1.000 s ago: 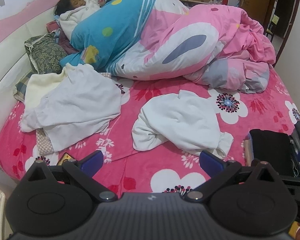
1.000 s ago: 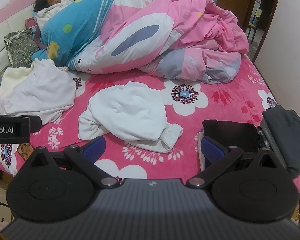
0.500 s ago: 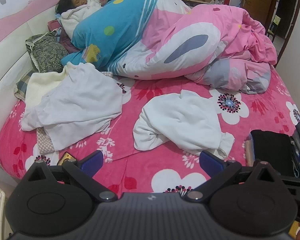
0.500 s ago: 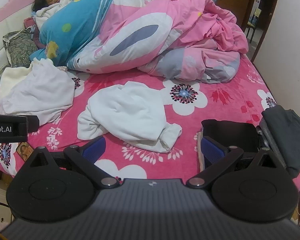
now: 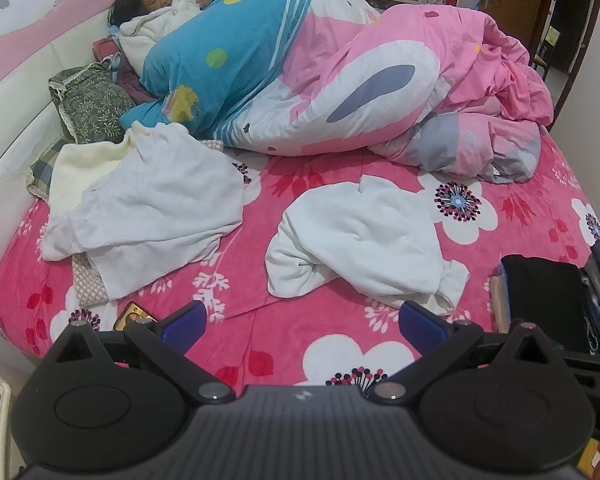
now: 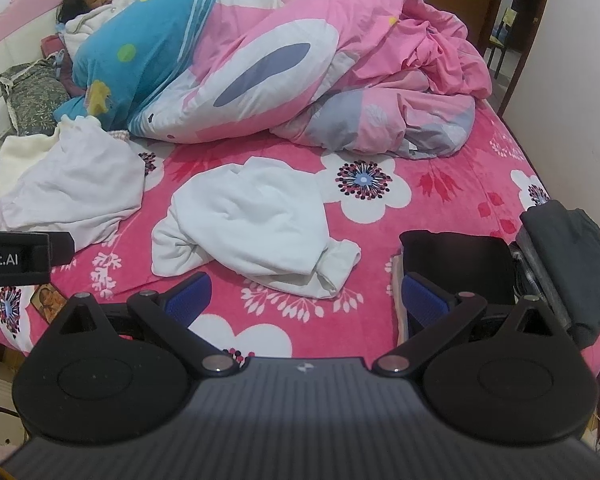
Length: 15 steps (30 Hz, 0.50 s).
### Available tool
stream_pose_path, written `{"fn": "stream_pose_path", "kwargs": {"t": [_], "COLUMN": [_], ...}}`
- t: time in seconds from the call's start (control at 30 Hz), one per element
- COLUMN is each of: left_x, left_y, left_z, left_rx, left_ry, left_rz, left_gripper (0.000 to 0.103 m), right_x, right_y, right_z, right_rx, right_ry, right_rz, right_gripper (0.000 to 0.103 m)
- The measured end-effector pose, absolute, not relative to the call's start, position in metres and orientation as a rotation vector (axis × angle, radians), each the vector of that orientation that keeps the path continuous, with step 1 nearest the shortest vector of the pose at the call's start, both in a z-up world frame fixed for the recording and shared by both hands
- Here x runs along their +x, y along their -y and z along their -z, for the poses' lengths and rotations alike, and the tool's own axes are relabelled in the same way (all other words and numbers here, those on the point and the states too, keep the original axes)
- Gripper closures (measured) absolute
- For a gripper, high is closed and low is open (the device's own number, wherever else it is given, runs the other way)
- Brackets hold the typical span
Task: Fold clothes
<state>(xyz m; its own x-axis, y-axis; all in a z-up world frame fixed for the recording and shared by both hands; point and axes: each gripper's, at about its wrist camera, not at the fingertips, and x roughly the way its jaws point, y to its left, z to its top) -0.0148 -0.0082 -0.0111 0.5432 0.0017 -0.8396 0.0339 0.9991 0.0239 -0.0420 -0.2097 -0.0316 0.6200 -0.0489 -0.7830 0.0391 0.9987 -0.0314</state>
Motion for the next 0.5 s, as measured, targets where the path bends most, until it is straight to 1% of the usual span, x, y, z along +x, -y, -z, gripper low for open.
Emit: {"fn": "stream_pose_path", "kwargs": {"t": [0.5], "left_x": [-0.0073], "left_y": [0.0], "left_z": [0.0141], "left_rx": [0.03], "left_ry": [-1.009], "left_rz": [0.027], "left_gripper": [0.0], "right_x": [-0.0395], "right_y": [0.2061], "right_z": [0.0333], "right_rx": [-0.01], "right_ry": [-0.907], "right_rz": [0.059], "right_gripper": [0.001]}}
